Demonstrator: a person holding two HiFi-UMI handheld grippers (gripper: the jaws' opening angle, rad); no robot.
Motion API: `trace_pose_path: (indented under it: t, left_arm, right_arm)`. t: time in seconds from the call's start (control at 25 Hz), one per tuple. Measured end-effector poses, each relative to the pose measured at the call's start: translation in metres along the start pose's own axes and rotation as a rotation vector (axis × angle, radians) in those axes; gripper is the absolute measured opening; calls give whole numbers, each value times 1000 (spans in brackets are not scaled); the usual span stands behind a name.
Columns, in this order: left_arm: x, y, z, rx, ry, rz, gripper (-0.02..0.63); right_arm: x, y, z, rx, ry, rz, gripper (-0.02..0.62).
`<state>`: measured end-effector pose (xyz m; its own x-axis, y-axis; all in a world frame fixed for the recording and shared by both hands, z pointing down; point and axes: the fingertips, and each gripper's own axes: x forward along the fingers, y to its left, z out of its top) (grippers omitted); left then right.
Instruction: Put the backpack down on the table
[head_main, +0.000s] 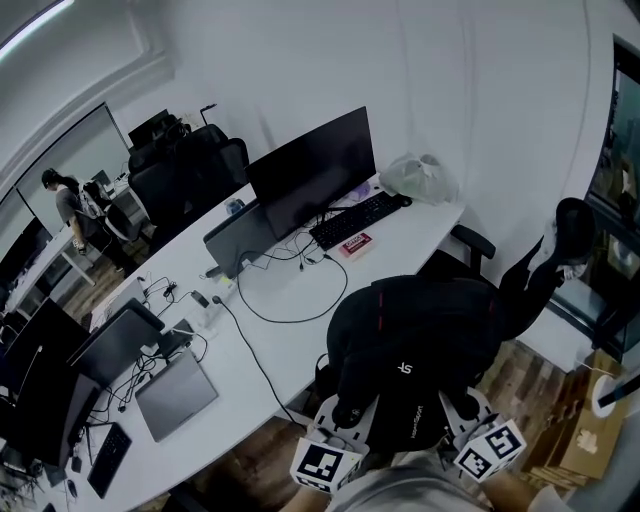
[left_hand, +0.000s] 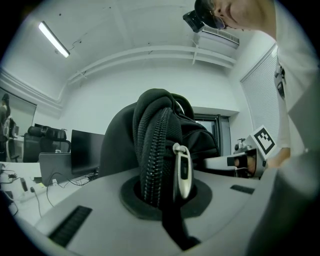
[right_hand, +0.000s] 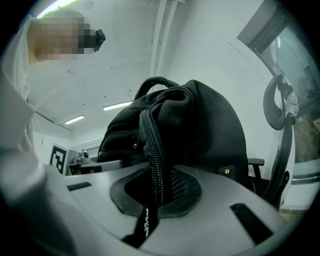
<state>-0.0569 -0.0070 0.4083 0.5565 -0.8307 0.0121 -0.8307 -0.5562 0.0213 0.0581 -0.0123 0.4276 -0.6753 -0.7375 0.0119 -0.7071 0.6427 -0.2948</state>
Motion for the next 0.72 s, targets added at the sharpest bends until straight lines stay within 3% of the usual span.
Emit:
trace_pose_path:
  t: [0.32, 0.72]
  left_arm:
    - [80, 37, 8, -10, 16, 59, 14]
    - [170, 77, 28, 18, -48, 122, 14]
  right_arm:
    - [59, -68, 31, -24, 0, 52, 20]
    - [127, -139, 75, -60, -28, 118, 20]
